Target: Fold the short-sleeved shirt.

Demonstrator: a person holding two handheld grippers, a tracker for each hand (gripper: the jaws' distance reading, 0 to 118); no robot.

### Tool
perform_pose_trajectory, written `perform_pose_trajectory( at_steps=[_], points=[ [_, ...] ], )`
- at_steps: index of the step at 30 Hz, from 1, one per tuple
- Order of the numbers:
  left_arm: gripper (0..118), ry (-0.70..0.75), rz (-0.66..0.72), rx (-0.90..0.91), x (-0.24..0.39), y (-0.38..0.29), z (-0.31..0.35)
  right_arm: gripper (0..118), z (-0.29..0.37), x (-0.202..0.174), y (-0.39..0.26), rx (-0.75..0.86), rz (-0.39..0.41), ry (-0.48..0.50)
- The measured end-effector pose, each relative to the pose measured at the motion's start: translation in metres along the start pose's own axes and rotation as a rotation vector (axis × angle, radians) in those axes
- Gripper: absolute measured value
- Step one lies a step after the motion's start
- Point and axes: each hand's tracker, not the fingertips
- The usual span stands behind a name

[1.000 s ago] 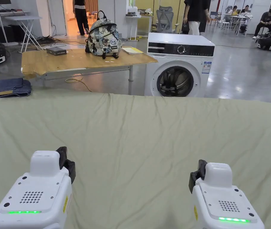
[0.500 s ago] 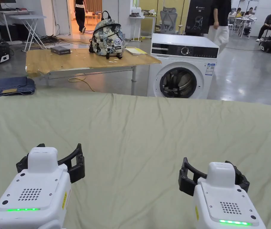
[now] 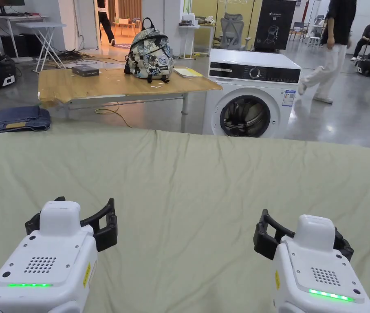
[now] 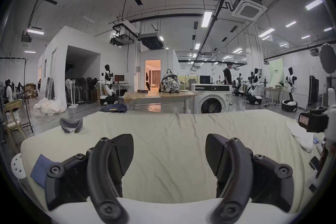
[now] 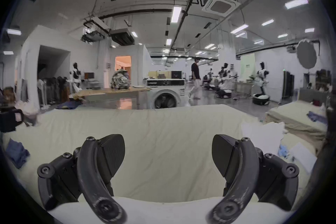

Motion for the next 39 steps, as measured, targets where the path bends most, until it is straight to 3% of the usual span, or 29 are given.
perform_pose_trajectory(
  at_steps=[4, 9, 15, 21, 39],
  points=[
    [83, 0.052, -0.035, -0.01, 0.002, 0.0, -0.004, 100, -0.002, -0.004, 0.001, -0.002, 0.022, 0.015],
    [83, 0.045, -0.055, 0.007, 0.001, 0.0, -0.004, 100, -0.002, -0.005, 0.005, -0.045, -0.027, 0.101],
    [84, -0.001, -0.027, 0.035, -0.001, 0.002, -0.001, 100, -0.004, -0.013, 0.008, -0.093, -0.063, -0.008],
    [84, 0.026, -0.06, 0.055, 0.002, 0.001, -0.002, 100, -0.007, -0.011, 0.014, -0.152, -0.12, -0.003],
    [84, 0.001, -0.05, 0.011, 0.001, 0.004, -0.009, 100, -0.016, -0.003, 0.013, -0.191, -0.133, -0.036]
  ],
)
